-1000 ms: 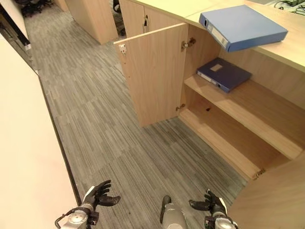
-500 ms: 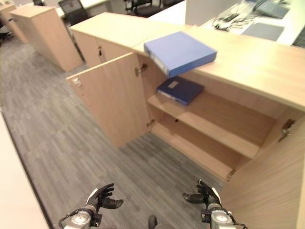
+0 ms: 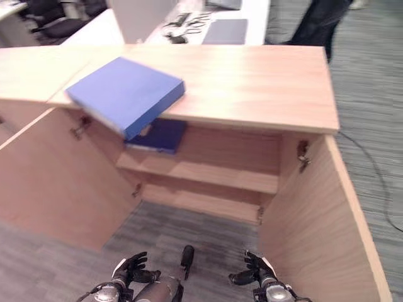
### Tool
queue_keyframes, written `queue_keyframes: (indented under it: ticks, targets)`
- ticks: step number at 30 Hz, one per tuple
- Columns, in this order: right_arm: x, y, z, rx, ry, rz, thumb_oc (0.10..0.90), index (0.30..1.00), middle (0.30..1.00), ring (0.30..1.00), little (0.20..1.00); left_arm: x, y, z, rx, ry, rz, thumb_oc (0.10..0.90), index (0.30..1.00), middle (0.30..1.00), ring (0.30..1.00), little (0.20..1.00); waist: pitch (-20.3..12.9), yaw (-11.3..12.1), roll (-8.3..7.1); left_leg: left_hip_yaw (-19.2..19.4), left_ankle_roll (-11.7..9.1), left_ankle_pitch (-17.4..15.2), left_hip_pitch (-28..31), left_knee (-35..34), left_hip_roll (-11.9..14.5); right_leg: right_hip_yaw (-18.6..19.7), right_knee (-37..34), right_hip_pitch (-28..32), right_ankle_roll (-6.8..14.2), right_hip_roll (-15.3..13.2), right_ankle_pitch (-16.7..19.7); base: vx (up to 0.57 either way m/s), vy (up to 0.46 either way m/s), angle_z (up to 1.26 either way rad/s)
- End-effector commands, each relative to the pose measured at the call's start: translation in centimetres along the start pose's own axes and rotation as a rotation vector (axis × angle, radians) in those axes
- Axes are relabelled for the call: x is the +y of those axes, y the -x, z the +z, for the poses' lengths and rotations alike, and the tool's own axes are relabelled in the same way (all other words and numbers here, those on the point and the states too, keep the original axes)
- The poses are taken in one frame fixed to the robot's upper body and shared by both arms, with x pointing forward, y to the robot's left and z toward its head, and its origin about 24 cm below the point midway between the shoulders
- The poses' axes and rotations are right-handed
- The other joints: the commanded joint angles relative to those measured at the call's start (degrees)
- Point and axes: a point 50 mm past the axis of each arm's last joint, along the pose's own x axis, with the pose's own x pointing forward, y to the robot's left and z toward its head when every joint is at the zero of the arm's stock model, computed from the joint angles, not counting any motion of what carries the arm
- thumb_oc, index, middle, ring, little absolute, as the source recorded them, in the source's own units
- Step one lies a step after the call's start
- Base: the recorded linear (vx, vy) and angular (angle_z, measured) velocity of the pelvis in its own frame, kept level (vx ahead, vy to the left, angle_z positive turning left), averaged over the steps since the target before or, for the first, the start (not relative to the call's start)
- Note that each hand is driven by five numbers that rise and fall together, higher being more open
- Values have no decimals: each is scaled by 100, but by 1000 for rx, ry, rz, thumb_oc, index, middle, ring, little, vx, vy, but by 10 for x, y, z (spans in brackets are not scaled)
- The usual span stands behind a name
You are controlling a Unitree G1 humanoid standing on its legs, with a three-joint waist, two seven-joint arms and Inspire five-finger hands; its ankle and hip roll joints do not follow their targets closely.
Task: Put the empty folder in the office cabinet
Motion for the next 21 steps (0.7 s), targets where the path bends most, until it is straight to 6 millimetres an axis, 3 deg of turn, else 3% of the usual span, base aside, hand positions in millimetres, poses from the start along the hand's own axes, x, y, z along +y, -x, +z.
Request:
queue_keyframes:
  ticks: [1,3,5,8,10,11,12,13,14,15,16,18,19,20,21]
  targets:
    - [4,-2,40,-190,26,34,800,900,900,900,900,20,5,-10,6,-122,66,800,900,900,900,900,-555,158,-203,60,-676,-392,-281,287,300,127,591,-629,680,-1204,-174,274,43,-66]
    - [5,-2,41,-190,22,39,800,900,900,900,900,23,5,-10,6,-123,78,800,900,900,900,900,-601,160,-257,147,-649,-445,-249,282,278,126,652,-666,762,-1259,-19,215,24,-43]
    - [9,-3,41,-183,7,45,800,900,900,900,900,28,6,-11,15,-101,103,800,900,900,900,900,-678,198,-376,328,-543,-638,-181,333,220,96,808,-733,966,-1411,469,236,21,-17]
    - [10,-3,39,-177,3,48,800,900,900,900,900,31,7,-13,19,-103,115,800,900,900,900,900,-715,251,-462,350,-464,-850,-145,423,173,99,975,-798,1090,-1483,718,165,19,-7]
    - [10,-4,38,-172,-12,42,800,900,900,900,900,33,7,-12,17,-106,118,800,900,900,900,900,-685,235,-510,367,-407,-1081,-39,549,153,-29,1329,-970,1296,-1478,923,175,29,-10]
    - [9,-4,39,-174,-19,37,800,900,900,900,900,35,7,-10,12,-103,125,800,900,900,900,900,-649,233,-494,388,-377,-1184,23,609,167,-156,1548,-1117,1442,-1419,1047,143,25,-83]
    - [7,-6,45,-187,-34,20,800,900,900,900,900,37,5,-4,-6,-92,136,800,900,900,900,900,-489,207,-407,446,-317,-1293,192,660,286,-642,2139,-1599,1701,-1313,1352,68,21,-96]
    - [7,-6,45,-187,-34,20,800,900,900,900,900,37,5,-4,-6,-91,136,800,900,900,900,900,-499,216,-382,448,-325,-1278,170,659,316,-632,2119,-1619,1701,-1285,1387,36,38,-84]
    - [5,-7,48,-191,-43,8,800,900,900,900,900,37,4,0,-17,-87,137,800,900,900,900,900,-418,187,-288,482,-293,-1316,253,661,399,-934,2453,-1817,1702,-1258,1475,49,111,-25]
    - [2,-7,48,-198,-71,-12,800,900,900,900,900,36,4,0,-17,-92,138,800,900,900,900,900,-377,139,-147,543,-239,-1369,412,632,481,-1289,2847,-1994,1702,-1202,1455,57,110,-17]
    - [2,-7,48,-197,-71,-13,800,900,900,900,900,36,4,0,-17,-93,138,800,900,900,900,900,-373,137,-149,542,-239,-1369,418,630,478,-1291,2860,-1994,1702,-1204,1446,106,142,-7]
    - [1,-7,47,-200,-84,-31,800,900,900,900,900,37,4,-1,-16,-83,146,800,900,900,900,900,-336,108,-89,590,-215,-1443,653,564,490,-1669,2870,-2295,1613,-1438,1238,127,104,-16]
    - [-1,-7,47,-200,-89,-40,800,900,900,900,900,37,4,0,-19,-75,149,800,900,900,900,900,-329,74,-67,607,-241,-1525,784,522,512,-1947,2585,-2454,1410,-1527,863,238,70,-36]
    - [-2,-8,50,-206,-88,-44,800,900,900,900,900,38,4,-2,-7,-73,152,800,900,900,900,900,-318,29,-47,627,-287,-1608,945,463,571,-2365,1868,-2770,1145,-1479,274,208,32,-41]
    - [-2,-8,50,-206,-88,-43,800,900,900,900,900,38,4,-2,-7,-73,152,800,900,900,900,900,-299,1,-54,602,-289,-1630,980,457,563,-2392,1891,-2737,1138,-1490,225,209,-8,-37]
